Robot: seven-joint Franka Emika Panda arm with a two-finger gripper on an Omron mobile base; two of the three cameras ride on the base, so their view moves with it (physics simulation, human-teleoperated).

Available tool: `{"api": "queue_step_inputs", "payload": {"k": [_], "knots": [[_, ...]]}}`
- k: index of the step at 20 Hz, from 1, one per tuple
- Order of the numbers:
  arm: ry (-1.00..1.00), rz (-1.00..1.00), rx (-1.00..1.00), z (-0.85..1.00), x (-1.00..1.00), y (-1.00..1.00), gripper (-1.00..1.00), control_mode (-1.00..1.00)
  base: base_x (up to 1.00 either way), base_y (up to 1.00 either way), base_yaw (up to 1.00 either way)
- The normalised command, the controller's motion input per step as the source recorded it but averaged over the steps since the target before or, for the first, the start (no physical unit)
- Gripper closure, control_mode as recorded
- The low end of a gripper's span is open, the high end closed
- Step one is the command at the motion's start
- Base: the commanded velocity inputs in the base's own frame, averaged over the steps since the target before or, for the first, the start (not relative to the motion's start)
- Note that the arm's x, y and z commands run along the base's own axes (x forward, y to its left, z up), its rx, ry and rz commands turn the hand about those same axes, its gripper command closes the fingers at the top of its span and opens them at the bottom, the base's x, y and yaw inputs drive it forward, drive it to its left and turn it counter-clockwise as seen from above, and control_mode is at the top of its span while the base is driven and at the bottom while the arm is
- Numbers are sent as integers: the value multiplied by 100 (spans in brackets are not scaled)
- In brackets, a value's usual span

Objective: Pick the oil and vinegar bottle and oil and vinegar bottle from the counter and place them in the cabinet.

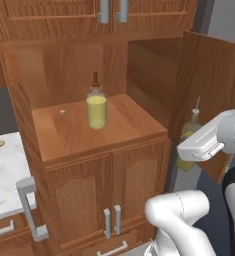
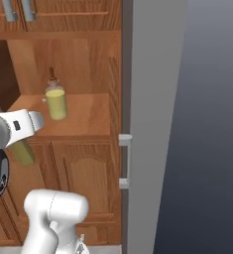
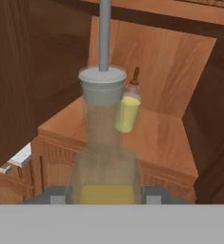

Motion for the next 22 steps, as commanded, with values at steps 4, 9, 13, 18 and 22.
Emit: {"api": "queue_step_inputs", "payload": {"k": [4,9,13,18,22], "knots": [[0,0,0,0,0,0,100,100,49,39,0],[0,0,0,0,0,0,100,100,59,4,0],[0,0,0,0,0,0,100,100,53,-12,-4],[0,0,0,0,0,0,100,100,35,-19,-2],[0,0,0,0,0,0,100,100,23,-19,0]]}}
